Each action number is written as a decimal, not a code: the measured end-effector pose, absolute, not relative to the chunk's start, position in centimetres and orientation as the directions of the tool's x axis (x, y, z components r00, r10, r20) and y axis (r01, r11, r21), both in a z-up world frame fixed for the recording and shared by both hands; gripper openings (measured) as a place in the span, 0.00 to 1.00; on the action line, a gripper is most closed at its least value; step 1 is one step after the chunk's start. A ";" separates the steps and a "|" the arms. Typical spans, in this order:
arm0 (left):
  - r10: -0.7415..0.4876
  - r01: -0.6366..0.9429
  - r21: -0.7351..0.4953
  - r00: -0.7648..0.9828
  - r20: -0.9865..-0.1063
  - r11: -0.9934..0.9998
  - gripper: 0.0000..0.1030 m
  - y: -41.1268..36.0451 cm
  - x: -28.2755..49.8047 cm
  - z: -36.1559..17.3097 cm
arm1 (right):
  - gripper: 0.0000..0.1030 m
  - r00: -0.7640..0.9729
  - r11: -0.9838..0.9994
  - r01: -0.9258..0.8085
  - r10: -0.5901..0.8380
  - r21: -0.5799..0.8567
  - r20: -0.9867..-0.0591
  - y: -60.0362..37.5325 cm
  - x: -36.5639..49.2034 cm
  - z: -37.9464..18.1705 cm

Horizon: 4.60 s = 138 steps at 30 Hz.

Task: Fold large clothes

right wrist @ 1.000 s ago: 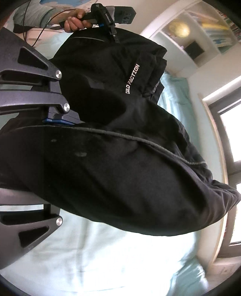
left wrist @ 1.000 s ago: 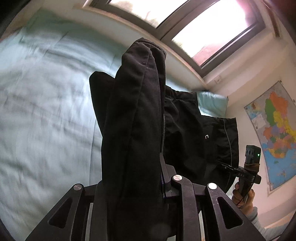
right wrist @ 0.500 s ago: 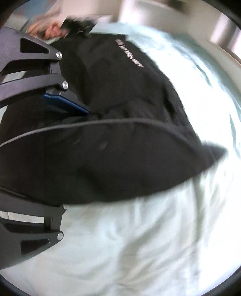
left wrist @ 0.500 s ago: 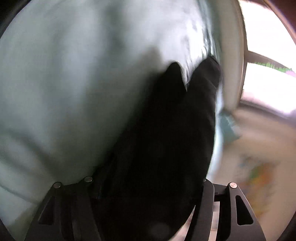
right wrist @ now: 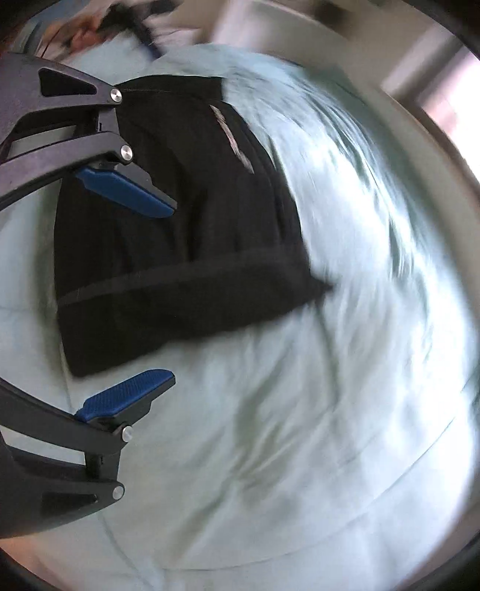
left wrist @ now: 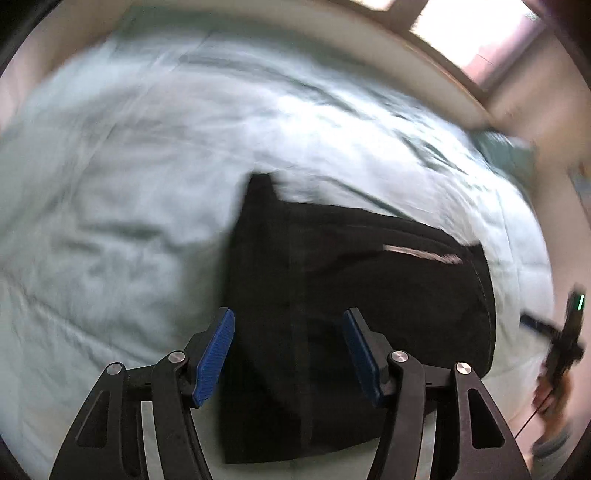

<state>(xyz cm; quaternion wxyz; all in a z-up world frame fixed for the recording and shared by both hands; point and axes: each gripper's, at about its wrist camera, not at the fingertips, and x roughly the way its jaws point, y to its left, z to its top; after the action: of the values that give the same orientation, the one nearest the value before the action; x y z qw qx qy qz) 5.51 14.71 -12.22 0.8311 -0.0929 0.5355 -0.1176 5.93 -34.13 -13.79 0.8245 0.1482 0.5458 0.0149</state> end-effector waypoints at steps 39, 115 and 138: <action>-0.126 0.082 -0.102 0.381 -0.916 0.991 0.62 7.8 11.6 -15.1 | 0.88 0.317 0.984 0.049 0.145 0.169 -0.937 -21.3 12.9 -17.6; 0.085 0.110 0.188 0.603 -0.793 0.976 0.62 0.9 -5.8 3.2 | 0.88 0.469 0.982 0.191 -0.100 -0.009 -0.877 -20.8 -6.9 2.1; 0.078 0.116 0.175 0.574 -0.815 0.978 0.62 1.1 -5.2 2.2 | 0.88 0.448 0.984 0.180 -0.085 -0.004 -0.890 -20.9 -6.8 1.0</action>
<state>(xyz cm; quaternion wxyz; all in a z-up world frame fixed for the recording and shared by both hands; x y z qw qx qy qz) -5.17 1.06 2.22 0.8809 0.1053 0.4613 -0.0109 -6.79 -20.93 1.00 0.8495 0.0456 0.5197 -0.0782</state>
